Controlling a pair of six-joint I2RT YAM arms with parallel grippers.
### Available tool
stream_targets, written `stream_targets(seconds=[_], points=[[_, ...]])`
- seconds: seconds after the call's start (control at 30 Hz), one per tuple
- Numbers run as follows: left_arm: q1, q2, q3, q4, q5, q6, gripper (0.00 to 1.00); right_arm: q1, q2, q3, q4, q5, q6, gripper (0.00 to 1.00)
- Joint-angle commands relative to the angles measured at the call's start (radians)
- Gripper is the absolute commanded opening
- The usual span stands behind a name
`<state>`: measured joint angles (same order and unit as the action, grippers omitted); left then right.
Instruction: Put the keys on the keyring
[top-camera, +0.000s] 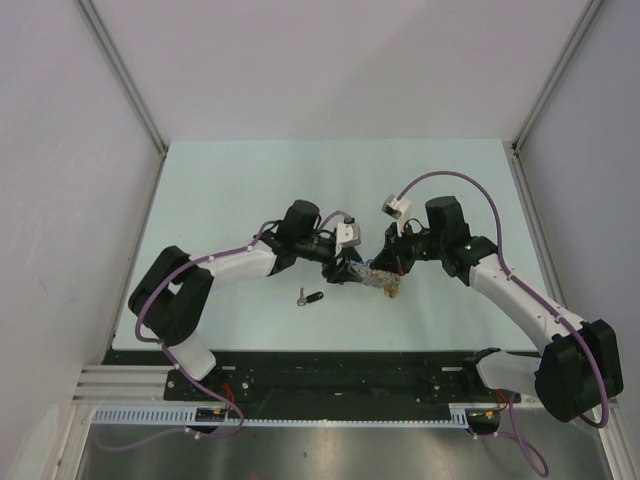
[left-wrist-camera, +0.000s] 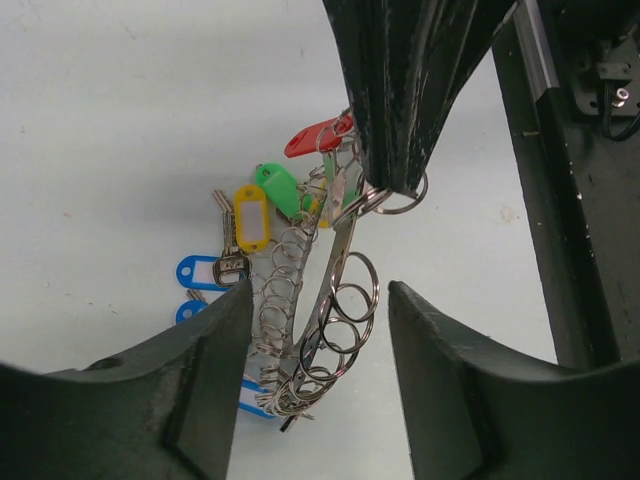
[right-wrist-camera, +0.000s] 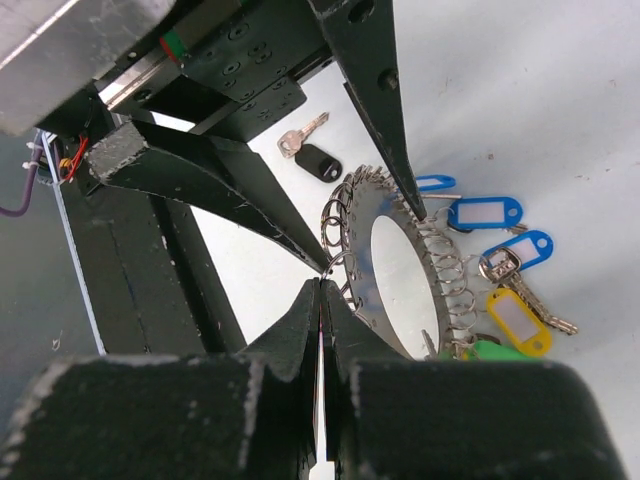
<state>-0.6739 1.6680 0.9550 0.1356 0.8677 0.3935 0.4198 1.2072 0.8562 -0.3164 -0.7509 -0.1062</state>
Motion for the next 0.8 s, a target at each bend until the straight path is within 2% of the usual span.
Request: stream_targets(seconds=[0.0, 0.1, 0.13, 0.17, 0.23, 0.37, 0.43, 0.57, 0.67, 0.7, 0.77], points=[[-0.007, 0.004, 0.048, -0.011, 0.045, 0.048, 0.56, 0.005, -0.04, 0.024, 0.05, -0.034, -0.003, 0.0], [-0.01, 0.001, 0.054, -0.01, 0.048, 0.044, 0.5, 0.005, -0.052, 0.026, 0.048, -0.031, -0.003, 0.0], [-0.01, -0.005, 0.057, -0.008, 0.047, 0.042, 0.45, 0.005, -0.054, 0.026, 0.046, -0.03, -0.003, 0.0], [-0.01, -0.01, 0.059, -0.01, 0.048, 0.038, 0.36, 0.005, -0.058, 0.026, 0.045, -0.03, -0.003, 0.0], [-0.01, -0.02, 0.06, -0.002, 0.047, 0.035, 0.27, 0.005, -0.069, 0.027, 0.042, -0.025, -0.001, 0.0], [-0.01, -0.079, 0.051, 0.019, -0.039, 0.018, 0.07, 0.007, -0.092, 0.03, 0.027, -0.012, 0.003, 0.0], [-0.012, -0.108, 0.047, 0.019, -0.081, 0.018, 0.0, 0.007, -0.113, 0.032, 0.017, 0.011, 0.005, 0.0], [-0.01, -0.192, 0.06, -0.046, -0.192, 0.045, 0.0, 0.02, -0.153, 0.032, -0.018, 0.082, 0.02, 0.0], [-0.01, -0.25, 0.09, -0.112, -0.295, 0.085, 0.0, 0.052, -0.184, 0.032, -0.026, 0.172, 0.045, 0.12], [-0.01, -0.281, 0.099, -0.158, -0.346, 0.094, 0.0, 0.066, -0.193, 0.032, -0.027, 0.198, 0.069, 0.2], [-0.012, -0.312, 0.099, -0.2, -0.392, 0.12, 0.0, 0.092, -0.225, 0.033, -0.023, 0.28, 0.094, 0.25]])
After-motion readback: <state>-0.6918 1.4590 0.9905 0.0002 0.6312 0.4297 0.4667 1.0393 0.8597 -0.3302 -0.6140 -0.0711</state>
